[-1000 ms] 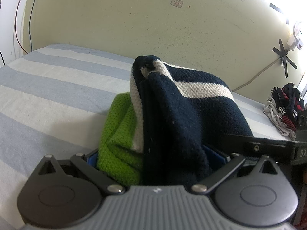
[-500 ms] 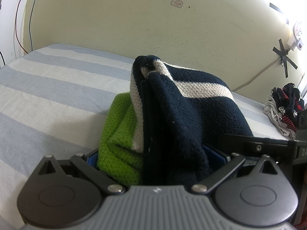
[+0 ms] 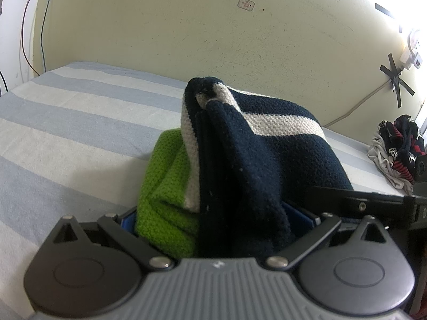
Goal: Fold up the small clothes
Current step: 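Hold the folded bundle pinched between both grippers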
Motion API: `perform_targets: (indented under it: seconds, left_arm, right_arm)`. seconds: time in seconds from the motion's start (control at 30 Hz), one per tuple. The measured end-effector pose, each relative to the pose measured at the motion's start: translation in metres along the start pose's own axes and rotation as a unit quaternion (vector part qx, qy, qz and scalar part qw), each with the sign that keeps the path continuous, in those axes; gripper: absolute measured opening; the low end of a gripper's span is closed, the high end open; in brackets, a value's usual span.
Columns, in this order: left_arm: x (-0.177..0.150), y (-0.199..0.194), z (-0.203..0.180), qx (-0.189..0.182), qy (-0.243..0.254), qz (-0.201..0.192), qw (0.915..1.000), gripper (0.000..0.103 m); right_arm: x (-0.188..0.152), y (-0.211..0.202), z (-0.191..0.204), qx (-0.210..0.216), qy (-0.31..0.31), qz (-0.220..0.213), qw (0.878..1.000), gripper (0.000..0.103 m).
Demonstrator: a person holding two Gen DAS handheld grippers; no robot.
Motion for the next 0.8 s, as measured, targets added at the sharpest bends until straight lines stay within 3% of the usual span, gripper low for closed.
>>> perform_targets:
  seconds: [0.8]
  left_arm:
    - [0.0006,0.0001,0.0016,0.004,0.005,-0.003,1.0000,0.103]
  right_arm:
    - [0.0028,-0.0001,0.0018,0.005,0.000,0.007,1.000,0.103]
Point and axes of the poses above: each gripper's, at about its wrist camera, not at the fingertips, and y roughly the way its jaws point, z to its left, x to its top, the point moved 10 cm from there along y, roughly the way its jaws point, and after that the axes turned 12 degrees about -y, right-handed, at the moved point
